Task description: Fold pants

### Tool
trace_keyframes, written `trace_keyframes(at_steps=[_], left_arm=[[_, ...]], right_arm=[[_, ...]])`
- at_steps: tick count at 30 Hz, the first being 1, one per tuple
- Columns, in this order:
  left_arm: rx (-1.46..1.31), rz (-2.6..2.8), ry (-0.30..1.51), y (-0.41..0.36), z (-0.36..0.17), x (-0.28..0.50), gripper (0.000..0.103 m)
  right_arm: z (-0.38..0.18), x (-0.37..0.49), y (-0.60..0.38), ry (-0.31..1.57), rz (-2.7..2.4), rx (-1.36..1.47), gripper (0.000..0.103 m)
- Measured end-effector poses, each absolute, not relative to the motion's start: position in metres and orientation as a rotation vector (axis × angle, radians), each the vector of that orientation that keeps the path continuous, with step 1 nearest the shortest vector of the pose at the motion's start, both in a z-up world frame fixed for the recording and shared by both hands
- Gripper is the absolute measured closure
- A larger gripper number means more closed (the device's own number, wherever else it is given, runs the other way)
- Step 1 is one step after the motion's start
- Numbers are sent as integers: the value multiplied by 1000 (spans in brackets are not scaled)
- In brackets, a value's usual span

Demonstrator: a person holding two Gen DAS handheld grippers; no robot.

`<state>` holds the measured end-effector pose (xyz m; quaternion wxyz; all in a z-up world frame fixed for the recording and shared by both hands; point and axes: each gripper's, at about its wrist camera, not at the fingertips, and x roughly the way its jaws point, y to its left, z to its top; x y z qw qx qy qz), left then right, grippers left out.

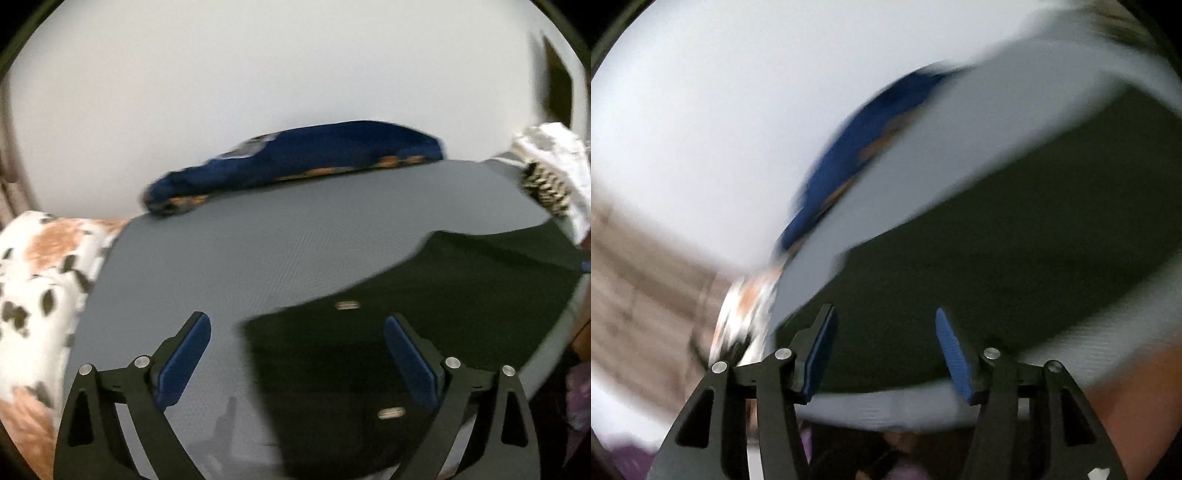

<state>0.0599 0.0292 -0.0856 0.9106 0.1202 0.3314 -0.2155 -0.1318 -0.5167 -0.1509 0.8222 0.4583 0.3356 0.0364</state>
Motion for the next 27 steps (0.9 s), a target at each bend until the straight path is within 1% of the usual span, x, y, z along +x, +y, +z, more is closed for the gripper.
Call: trace_keyframes(at_steps=[1, 3, 5, 8, 13, 15, 17, 19, 21, 22, 24, 27], left_arm=[[232, -478, 687, 16, -88, 55, 7], [236, -510, 699, -7, -97, 50, 7], [260, -511, 723, -26, -109, 48, 7], [264, -523, 765, -41, -129, 51, 7], [168, -490, 859, -39, -150, 65, 7], [132, -476, 888, -36, -154, 69, 7], [107, -462, 901, -34, -154, 72, 7], [103, -455, 902, -34, -151, 72, 7], [117, -445, 902, -36, -148, 71, 7], [124, -445, 898, -36, -147, 69, 7], [123, -457, 897, -36, -145, 65, 7], [136, -470, 899, -44, -144, 64, 7]], right_arm=[[-164, -159, -556, 646, 2, 1080, 49], [-184, -195, -606, 579, -135, 1179, 49], [-201, -219, -638, 496, -169, 1265, 49], [-216, -233, -664, 430, -181, 1310, 49], [-232, -220, -682, 396, -142, 1315, 49], [-244, -222, -701, 412, -160, 1335, 49], [-251, -218, -706, 403, -158, 1377, 52], [-244, -219, -712, 400, -182, 1374, 52], [-235, -224, -711, 389, -230, 1341, 48], [-232, -226, -712, 389, -248, 1311, 44], [-235, -226, -714, 418, -250, 1296, 44], [-240, -218, -719, 395, -199, 1343, 41]])
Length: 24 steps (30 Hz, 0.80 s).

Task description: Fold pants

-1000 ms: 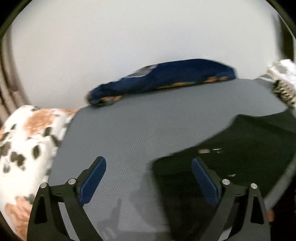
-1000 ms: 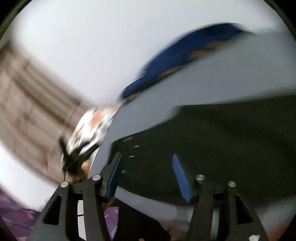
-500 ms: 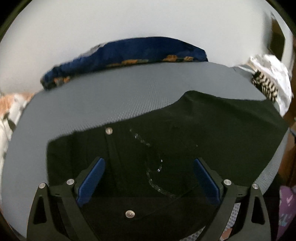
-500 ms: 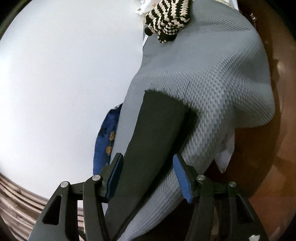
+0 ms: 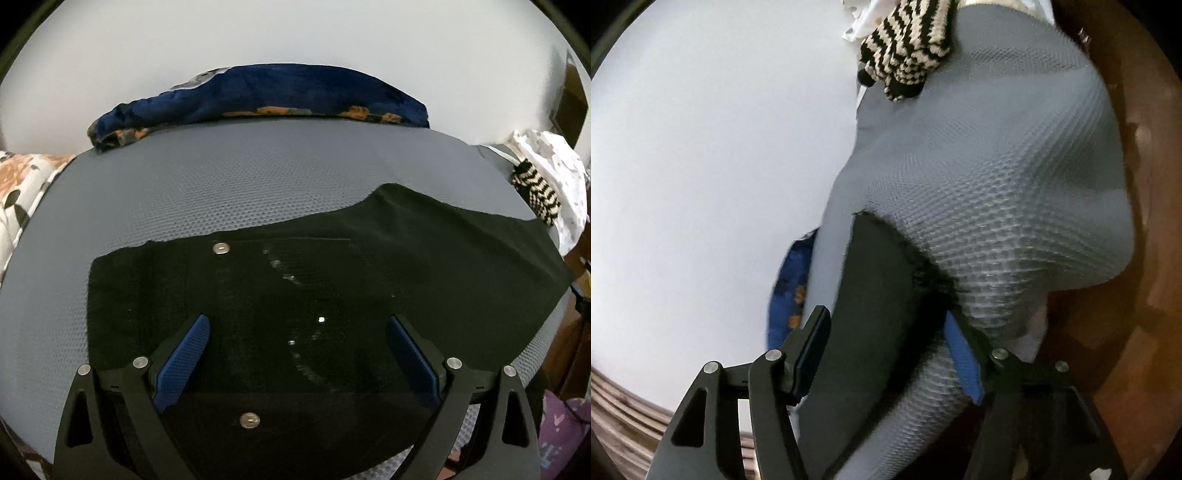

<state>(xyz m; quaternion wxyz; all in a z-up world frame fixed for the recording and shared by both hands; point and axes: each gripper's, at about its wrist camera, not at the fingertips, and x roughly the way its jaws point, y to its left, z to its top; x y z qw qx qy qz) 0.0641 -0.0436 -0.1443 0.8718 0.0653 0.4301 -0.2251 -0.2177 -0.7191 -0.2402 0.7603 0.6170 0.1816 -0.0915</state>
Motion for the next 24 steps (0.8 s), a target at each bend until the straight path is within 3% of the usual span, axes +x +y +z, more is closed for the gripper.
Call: trace_keyframes(at_steps=[4, 6, 8, 10, 15, 24], left_arm=[[149, -488, 914, -57, -146, 62, 7], [161, -505, 910, -62, -144, 59, 7], [186, -515, 904, -68, -141, 55, 7], [206, -521, 897, -72, -139, 53, 7], [191, -525, 880, -71, -131, 50, 7], [129, -523, 841, -41, -112, 35, 7]], right_arm=[[-239, -198, -715, 409, -177, 1308, 41], [-239, -191, -715, 420, -189, 1274, 48], [-242, -184, -719, 474, -242, 1251, 83], [-249, -185, -723, 515, -257, 1248, 98], [-229, -187, -715, 489, -247, 1203, 97], [-130, -118, -614, 520, -13, 998, 97]])
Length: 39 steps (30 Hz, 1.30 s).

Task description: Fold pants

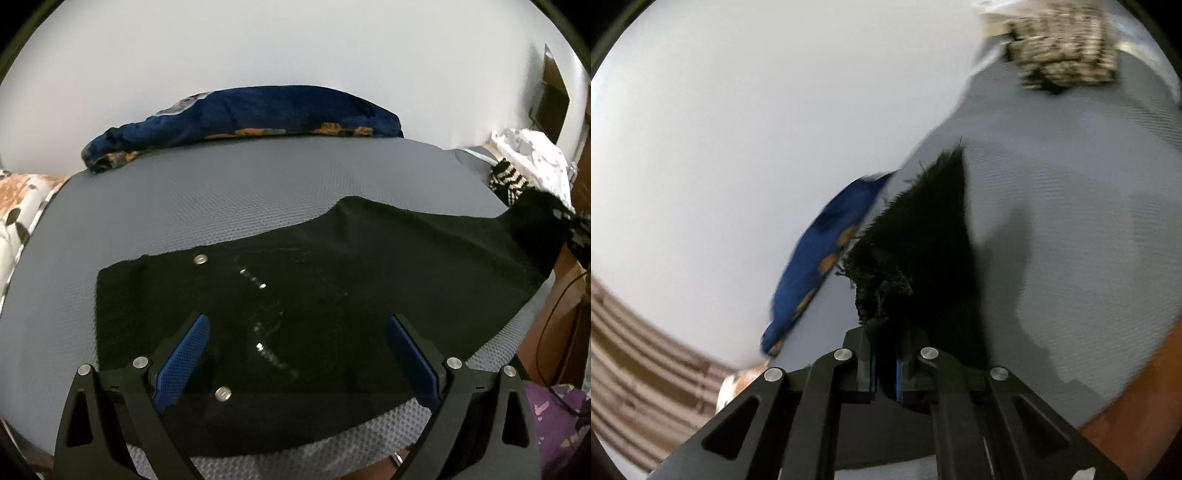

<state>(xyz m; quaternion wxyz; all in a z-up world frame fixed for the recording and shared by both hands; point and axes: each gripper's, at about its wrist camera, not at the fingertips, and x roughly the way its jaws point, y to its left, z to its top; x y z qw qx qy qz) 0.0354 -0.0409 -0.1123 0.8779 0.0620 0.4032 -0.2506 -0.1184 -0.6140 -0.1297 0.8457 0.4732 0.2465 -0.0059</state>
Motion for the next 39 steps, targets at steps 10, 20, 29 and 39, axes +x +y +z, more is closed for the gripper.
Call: trace_keyframes(at_steps=[10, 20, 29, 39], left_arm=[[16, -487, 836, 12, -111, 26, 7], [-81, -498, 886, 29, -129, 31, 7], [-79, -535, 917, 18, -138, 28, 7], [-34, -609, 939, -12, -135, 26, 7]], right_arm=[[-129, -47, -429, 719, 289, 900, 97], [-185, -20, -313, 987, 339, 713, 95], [-179, -23, -289, 960, 354, 597, 86], [-142, -24, -364, 766, 500, 827, 71]])
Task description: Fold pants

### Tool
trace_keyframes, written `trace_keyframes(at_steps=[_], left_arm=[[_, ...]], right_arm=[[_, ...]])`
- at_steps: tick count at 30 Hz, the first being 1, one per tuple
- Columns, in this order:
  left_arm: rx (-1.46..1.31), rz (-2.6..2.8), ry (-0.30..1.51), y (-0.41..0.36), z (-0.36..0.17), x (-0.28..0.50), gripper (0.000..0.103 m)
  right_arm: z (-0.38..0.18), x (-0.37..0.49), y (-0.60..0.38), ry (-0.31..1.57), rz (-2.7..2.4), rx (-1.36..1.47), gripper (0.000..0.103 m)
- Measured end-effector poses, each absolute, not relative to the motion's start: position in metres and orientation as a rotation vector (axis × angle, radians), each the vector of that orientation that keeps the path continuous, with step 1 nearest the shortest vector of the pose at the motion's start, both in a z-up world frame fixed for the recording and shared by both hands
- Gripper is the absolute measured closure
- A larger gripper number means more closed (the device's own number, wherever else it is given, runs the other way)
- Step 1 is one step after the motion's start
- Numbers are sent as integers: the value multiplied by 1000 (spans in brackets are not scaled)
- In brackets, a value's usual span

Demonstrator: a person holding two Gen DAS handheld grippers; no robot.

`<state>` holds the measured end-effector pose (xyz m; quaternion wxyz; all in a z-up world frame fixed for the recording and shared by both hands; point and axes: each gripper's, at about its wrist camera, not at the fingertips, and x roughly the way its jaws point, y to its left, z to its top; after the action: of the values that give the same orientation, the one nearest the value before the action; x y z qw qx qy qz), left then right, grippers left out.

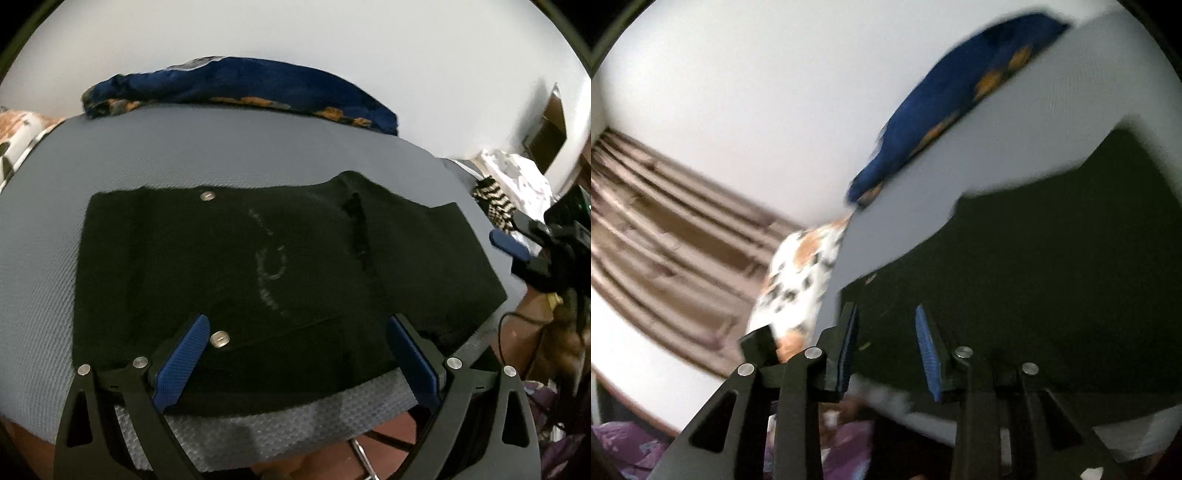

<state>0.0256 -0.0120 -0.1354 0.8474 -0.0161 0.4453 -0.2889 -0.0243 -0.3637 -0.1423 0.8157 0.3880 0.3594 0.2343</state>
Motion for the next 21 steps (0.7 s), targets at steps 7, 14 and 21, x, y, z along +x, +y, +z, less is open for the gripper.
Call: trace_keyframes(at_steps=[7, 14, 21], left_arm=[[-13, -722, 928, -41, -124, 26, 7], [-107, -712, 968, -36, -123, 32, 7], [-188, -902, 1118, -63, -125, 63, 7]], right_arm=[[-155, -41, -398, 880, 388, 661, 71], [-172, -37, -348, 1009, 673, 764, 59], [-180, -49, -339, 1048, 621, 773, 55]])
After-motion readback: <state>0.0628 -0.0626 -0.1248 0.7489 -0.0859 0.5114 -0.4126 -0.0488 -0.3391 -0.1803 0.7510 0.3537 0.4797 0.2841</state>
